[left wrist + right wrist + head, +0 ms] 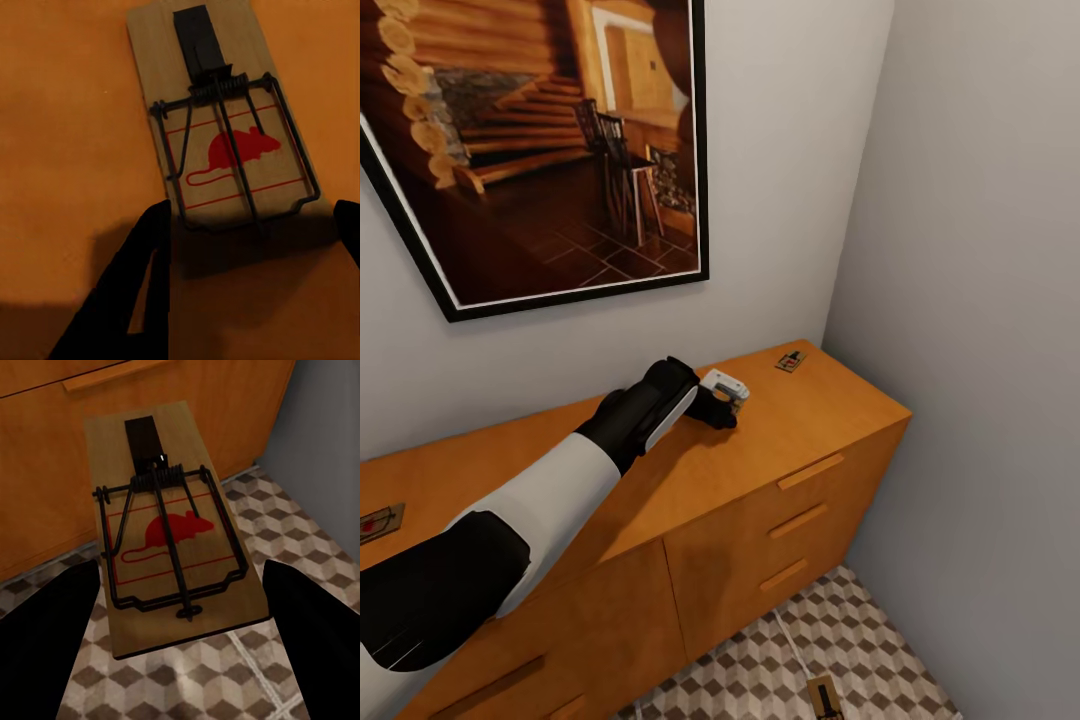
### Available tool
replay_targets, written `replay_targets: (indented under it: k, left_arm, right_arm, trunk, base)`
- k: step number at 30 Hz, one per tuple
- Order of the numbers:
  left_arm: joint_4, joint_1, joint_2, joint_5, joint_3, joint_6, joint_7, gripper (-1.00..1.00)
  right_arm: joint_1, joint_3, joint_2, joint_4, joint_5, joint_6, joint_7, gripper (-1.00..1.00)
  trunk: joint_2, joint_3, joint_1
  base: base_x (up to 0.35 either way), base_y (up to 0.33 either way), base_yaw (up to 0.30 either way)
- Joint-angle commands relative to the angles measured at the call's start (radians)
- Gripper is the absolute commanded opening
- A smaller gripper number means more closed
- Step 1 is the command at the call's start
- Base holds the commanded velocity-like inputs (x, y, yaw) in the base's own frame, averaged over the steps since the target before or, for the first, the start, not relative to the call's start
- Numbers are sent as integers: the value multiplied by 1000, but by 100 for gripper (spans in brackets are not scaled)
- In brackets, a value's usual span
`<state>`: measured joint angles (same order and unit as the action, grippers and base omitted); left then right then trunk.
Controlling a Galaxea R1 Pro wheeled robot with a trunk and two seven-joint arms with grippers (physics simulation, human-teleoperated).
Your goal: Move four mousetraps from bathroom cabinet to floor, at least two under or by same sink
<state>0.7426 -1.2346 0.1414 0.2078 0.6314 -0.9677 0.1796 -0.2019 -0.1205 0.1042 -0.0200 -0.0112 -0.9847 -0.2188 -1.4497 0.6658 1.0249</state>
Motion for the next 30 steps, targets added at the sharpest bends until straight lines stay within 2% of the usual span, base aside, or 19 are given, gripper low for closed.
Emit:
replay_targets:
  k: [1,19,30]
  left_arm:
    - [-45,0,0,3,2,-1,1,-100]
    - [-52,4,0,2,2,3,1,-100]
    - [10,4,0,1,-2,1,0,-100]
  right_arm:
    - [-1,-8,0,1,-1,-2,-8,-100]
    - [-1,-8,0,2,-1,-1,-8,-100]
    - [-1,-8,0,1,-1,0,-8,-100]
  trunk:
    - [0,1,0]
    - [0,1,0]
    - [0,1,0]
  base:
    - [0,0,0]
    - [0,0,0]
    - [0,0,0]
